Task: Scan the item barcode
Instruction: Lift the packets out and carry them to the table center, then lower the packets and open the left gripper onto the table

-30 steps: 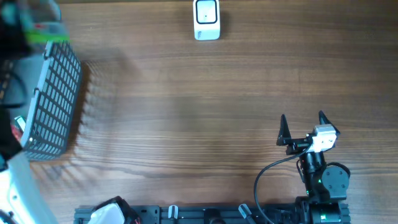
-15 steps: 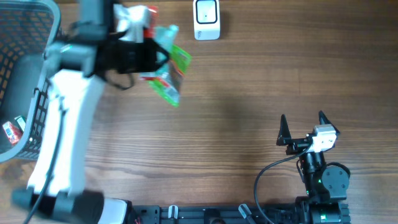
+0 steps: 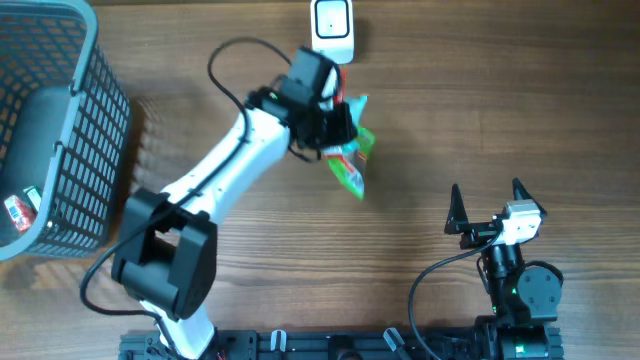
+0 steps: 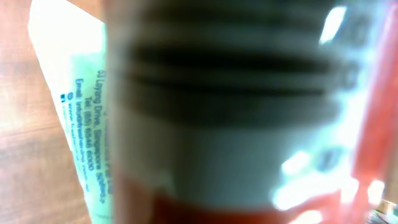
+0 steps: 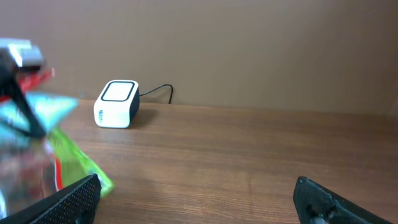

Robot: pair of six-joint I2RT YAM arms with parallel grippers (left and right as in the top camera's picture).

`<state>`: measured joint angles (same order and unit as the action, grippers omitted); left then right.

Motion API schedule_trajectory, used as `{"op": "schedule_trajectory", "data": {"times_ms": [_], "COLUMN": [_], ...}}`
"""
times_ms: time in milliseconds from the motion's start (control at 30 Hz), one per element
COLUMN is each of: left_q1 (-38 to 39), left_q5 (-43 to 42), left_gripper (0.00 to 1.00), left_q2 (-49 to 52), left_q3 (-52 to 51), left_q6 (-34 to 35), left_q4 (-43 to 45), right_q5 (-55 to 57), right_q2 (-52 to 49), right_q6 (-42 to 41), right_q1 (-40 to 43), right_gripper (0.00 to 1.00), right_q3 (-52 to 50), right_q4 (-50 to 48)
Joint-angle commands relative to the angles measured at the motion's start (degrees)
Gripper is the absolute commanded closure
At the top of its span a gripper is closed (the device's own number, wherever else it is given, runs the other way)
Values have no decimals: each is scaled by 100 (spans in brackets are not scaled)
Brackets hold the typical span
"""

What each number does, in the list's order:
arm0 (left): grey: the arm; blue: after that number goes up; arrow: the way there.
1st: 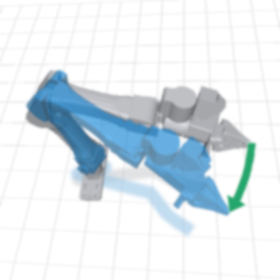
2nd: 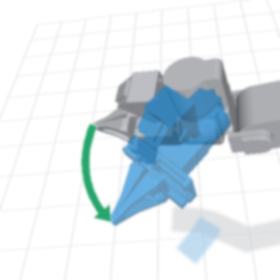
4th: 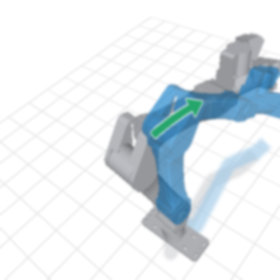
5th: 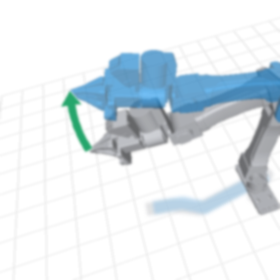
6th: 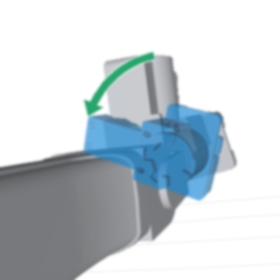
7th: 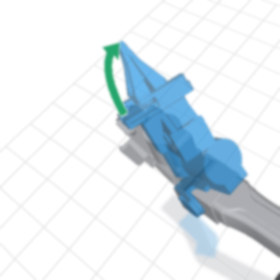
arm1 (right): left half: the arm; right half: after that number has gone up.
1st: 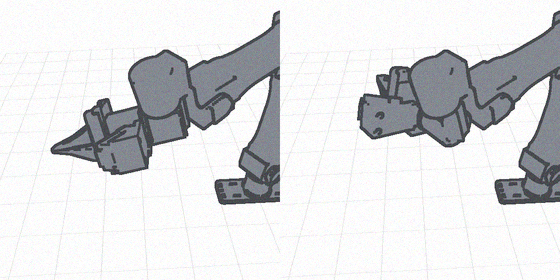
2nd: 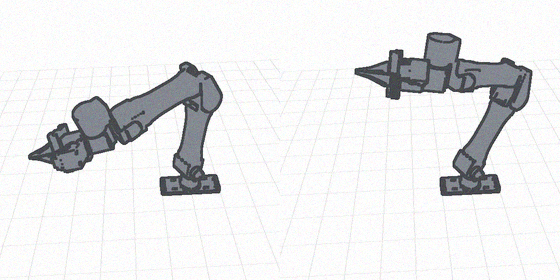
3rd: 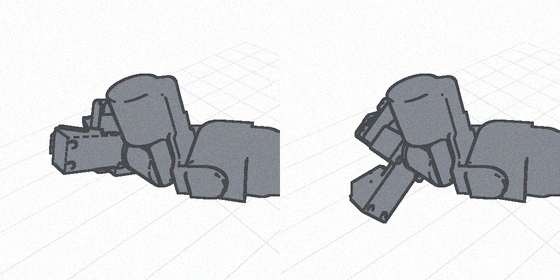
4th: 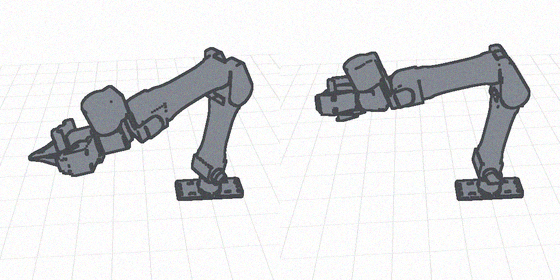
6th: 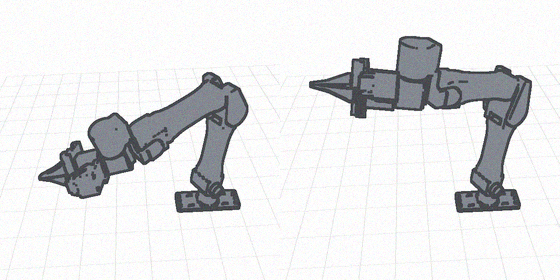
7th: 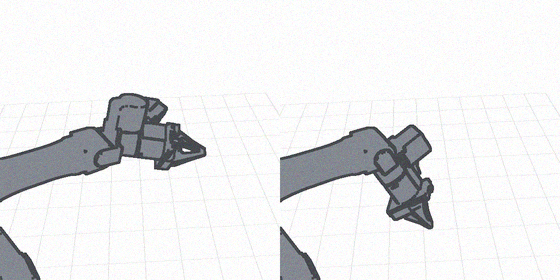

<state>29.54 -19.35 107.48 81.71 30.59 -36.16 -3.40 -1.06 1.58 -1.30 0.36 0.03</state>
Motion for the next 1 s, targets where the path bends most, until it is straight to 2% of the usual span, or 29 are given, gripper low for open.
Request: {"op": "schedule_trajectory", "data": {"times_ms": [0, 100, 133, 167, 200, 233, 300, 367, 500, 567, 633, 667, 700, 733, 833, 933, 967], "left_q1": [354, 496, 518, 525, 525, 525, 525, 525, 525, 525, 529, 529, 535, 549, 612, 638, 647], "left_q5": [671, 922, 944, 944, 944, 944, 944, 940, 483, 326, 341, 332, 332, 330, 330, 328, 328], "left_gripper": [96, 95, 91, 70, 42, 28, 18, 13, 9, 8, 16, 23, 37, 43, 44, 57, 57], "left_q2": [-96, -96, -96, -96, -96, -96, -96, -96, -98, -98, -98, -98, -98, -98, -101, -111, -120], "left_q3": [-774, -1207, -1316, -1394, -1471, -1534, -1637, -1657, -1655, -1655, -1655, -1657, -1657, -1657, -1655, -1641, -1631], "left_q6": [485, 485, 481, 468, 461, 459, 415, 413, -188, -210, -236, -299, -319, -319, -319, -317, -317], "left_q4": [422, 586, 581, 579, 579, 584, 619, 621, 881, 922, 852, 837, 831, 828, 813, 811, 813], "right_q5": [50, 50, 50, 50, 50, 50, 50, 50, 50, 50, 50, 50, 50, 50, 50, 50, 50], "right_q2": [26, 26, 26, 26, 26, 26, 26, 26, 26, 26, 26, 26, 26, 26, 26, 26, 26], "right_q6": [-50, -48, -48, -50, -48, -48, -48, -48, -48, -48, -48, -48, -48, -48, -48, -50, -48], "right_q1": [20, 20, 20, 20, 20, 20, 20, 20, 20, 20, 20, 20, 20, 20, 20, 20, 20], "right_gripper": [0, 0, 0, 0, 0, 0, 0, 0, 0, 0, 0, 0, 0, 0, 0, 0, 0], "right_q3": [-7, -7, -7, -7, -7, -7, -7, -7, -7, -7, -7, -7, -7, -7, -7, -7, -7], "right_q4": [-13, -13, -13, -13, -13, -13, -13, -13, -13, -13, -13, -13, -13, -13, -13, -13, -13]}}
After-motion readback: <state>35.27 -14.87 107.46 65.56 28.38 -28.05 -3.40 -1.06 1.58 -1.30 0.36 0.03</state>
